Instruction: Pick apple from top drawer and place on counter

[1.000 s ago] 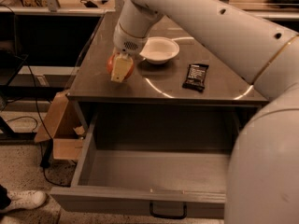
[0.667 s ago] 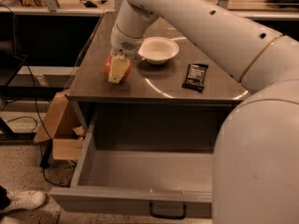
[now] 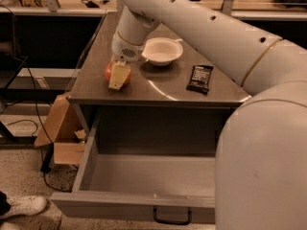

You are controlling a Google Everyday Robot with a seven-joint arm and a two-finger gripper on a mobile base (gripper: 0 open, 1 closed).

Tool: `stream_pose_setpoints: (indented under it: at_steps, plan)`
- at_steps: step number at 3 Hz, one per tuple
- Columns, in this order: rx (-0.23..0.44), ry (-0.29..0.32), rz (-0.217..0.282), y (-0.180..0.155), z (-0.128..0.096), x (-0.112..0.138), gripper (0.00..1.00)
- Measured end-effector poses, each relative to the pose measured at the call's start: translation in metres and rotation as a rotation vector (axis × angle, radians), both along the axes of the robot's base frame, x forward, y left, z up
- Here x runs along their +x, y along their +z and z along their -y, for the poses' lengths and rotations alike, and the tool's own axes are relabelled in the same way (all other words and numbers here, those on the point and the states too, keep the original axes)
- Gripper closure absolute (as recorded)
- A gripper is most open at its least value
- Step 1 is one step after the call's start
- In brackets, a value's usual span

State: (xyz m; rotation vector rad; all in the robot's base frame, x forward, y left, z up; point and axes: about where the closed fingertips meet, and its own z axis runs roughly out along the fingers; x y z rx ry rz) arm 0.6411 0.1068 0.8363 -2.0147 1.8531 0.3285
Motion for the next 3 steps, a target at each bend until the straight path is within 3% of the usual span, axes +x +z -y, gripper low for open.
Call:
stream_pose_setpoints:
  at_steps: [1,2,3]
  plan:
    - [0.000,0.000,0.000,0.0000,0.0000,0.0000,0.82]
    - [0.000,0.000,0.000,-0.0001,0.0000,0.0000,0.50]
    - [0.000,0.000,0.000,-0.0001,-0.0001,0.0000,0.27]
